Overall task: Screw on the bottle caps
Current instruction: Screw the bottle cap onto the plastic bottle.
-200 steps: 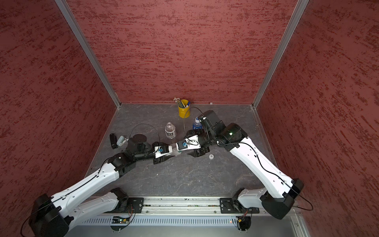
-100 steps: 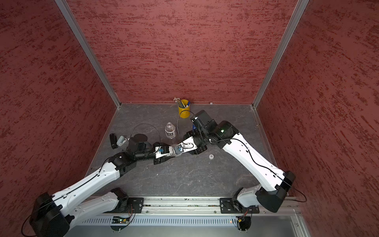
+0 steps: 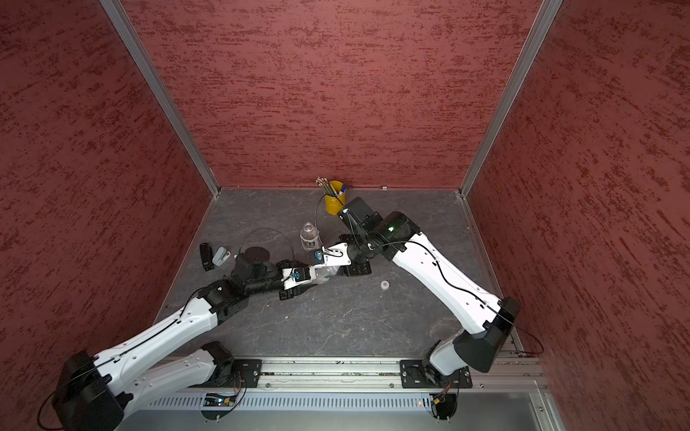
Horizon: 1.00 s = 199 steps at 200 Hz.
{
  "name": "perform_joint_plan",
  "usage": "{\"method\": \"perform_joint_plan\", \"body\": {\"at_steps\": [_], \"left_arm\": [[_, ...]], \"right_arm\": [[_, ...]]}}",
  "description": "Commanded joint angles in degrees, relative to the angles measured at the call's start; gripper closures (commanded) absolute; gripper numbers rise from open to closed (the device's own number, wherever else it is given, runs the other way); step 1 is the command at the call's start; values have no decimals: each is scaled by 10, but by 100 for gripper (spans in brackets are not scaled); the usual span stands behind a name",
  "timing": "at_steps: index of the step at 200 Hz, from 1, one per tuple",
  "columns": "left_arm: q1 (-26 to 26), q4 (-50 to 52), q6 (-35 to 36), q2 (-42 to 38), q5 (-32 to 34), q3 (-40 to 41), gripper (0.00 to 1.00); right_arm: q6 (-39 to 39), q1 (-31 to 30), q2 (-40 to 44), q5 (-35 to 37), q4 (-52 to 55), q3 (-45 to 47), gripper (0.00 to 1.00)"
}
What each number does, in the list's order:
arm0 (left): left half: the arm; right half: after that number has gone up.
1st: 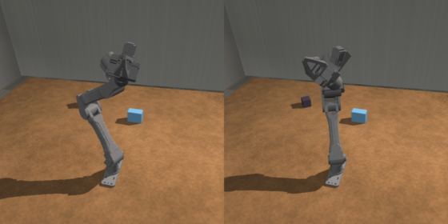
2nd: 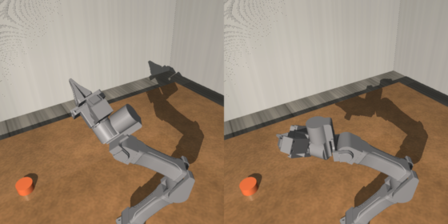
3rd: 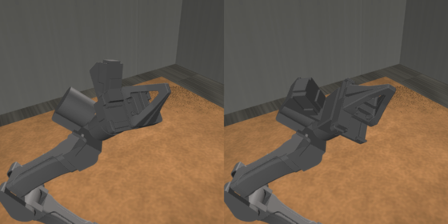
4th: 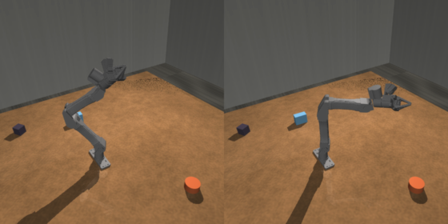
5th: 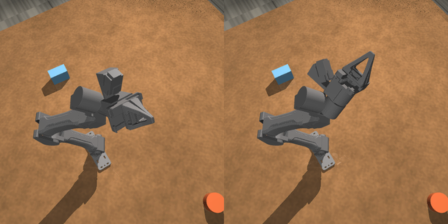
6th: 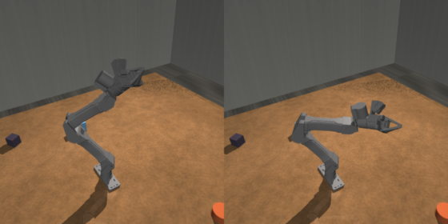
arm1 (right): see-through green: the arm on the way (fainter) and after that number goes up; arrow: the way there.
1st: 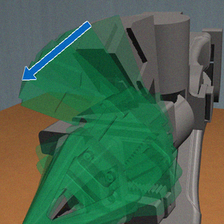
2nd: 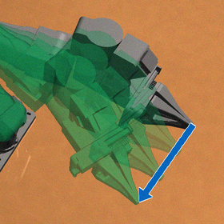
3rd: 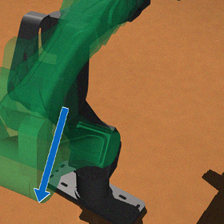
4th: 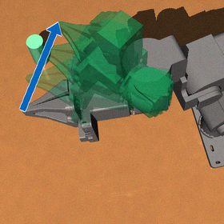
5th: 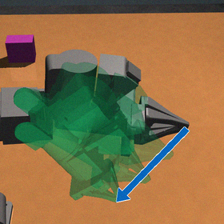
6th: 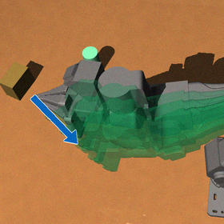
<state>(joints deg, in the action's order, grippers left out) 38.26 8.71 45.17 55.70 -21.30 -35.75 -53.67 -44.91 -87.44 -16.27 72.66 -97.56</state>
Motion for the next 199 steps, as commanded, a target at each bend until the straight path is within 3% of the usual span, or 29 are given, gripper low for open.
{"method": "perform_joint_plan", "body": {"at_steps": [1, 40, 71, 88, 127, 143, 153, 178, 199], "left_arm": [[34, -144, 29, -28, 45, 5, 63], [78, -212, 68, -32, 125, 42, 63], [98, -235, 89, -35, 165, 63, 63], [106, -241, 95, -37, 178, 70, 63], [114, -228, 108, -30, 192, 81, 63], [115, -215, 105, -30, 193, 80, 63], [113, -193, 104, -30, 191, 77, 63], [97, -134, 86, -25, 179, 64, 63], [70, -111, 64, -21, 164, 56, 62]], "right_arm": [[231, -5, -42, -18, 1, 18, 60], [590, 44, -71, -158, -70, 14, 60], [911, 87, 11, -254, -319, 150, 62], [1091, 110, 63, -231, -428, 228, 63], [1298, 112, 113, -168, -488, 302, 58], [1313, 112, 132, -148, -479, 302, 56], [1276, 113, 141, -138, -473, 291, 51], [1087, 120, 160, -88, -378, 227, 28], [858, 127, 183, -26, -309, 191, 13]]}}
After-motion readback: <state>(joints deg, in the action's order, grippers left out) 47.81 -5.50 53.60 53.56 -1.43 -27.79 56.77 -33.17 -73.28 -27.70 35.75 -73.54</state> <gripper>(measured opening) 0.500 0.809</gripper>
